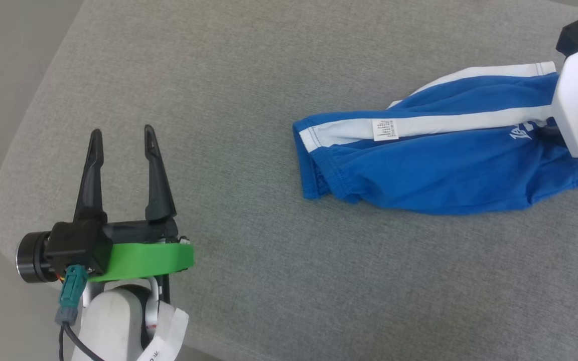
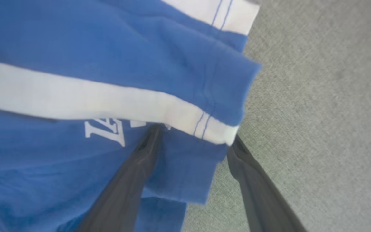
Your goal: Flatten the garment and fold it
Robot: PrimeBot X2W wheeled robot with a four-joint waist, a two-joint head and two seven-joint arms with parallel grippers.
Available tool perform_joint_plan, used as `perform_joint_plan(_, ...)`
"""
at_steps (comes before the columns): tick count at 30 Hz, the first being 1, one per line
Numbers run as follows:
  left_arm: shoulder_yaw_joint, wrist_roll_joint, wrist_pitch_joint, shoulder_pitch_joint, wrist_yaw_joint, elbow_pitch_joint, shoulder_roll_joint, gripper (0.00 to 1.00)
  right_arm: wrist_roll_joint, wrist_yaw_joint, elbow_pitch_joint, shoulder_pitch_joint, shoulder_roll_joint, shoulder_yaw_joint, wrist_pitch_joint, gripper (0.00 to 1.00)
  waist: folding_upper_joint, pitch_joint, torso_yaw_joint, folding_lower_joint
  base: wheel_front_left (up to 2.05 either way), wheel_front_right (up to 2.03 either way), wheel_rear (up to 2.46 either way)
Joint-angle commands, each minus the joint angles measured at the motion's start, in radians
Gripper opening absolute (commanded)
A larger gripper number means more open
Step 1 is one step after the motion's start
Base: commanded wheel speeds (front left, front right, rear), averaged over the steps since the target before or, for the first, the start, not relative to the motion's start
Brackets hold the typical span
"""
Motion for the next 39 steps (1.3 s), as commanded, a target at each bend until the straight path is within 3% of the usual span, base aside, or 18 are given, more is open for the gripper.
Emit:
perform_joint_plan(1, 0.01, 0.009, -0.004, 0.014, -0.01, 0.003, -0.008, 1.0, 0.009, -0.002, 0.007, 0.082, 0.02, 0.037, -0.001, 0.35, 0.0, 0.001, -0.008, 0.0001, 0.0, 0.0, 0.0)
perform_joint_plan(2, 0.016, 0.011, -0.004, 0.014, -0.017, 0.004, -0.01, 1.0, 0.012, -0.002, 0.001, 0.082, 0.019, 0.042, -0.003, 0.0, 0.0, 0.001, -0.012, 0.0001, 0.0, 0.0, 0.0)
perform_joint_plan(17, 0.076, 0.037, -0.004, 0.066, -0.071, 0.044, -0.019, 1.0, 0.063, -0.002, -0.104, 0.115, 0.014, 0.064, -0.216, 0.0, 0.0, -0.127, -0.109, 0.0001, 0.0, 0.0, 0.0)
perform_joint_plan(23, 0.1, 0.053, -0.004, 0.107, -0.09, 0.052, -0.019, 1.0, 0.087, -0.002, -0.237, 0.165, -0.071, 0.098, -0.305, 0.0, 0.0, -0.194, -0.186, 0.0001, 0.0, 0.0, 0.0)
perform_joint_plan(30, 0.124, 0.078, -0.004, 0.137, -0.112, 0.051, -0.019, 1.0, 0.12, -0.002, -0.338, 0.221, -0.189, 0.104, -0.324, 0.0, 0.0, -0.229, -0.278, 0.0001, 0.0, 0.0, 0.0)
perform_joint_plan(39, 0.128, 0.099, -0.004, 0.147, -0.132, 0.053, -0.011, 1.0, 0.131, -0.002, -0.318, 0.312, -0.335, 0.081, -0.31, 0.0, 0.0, -0.246, -0.326, 0.0001, 0.0, 0.0, 0.0)
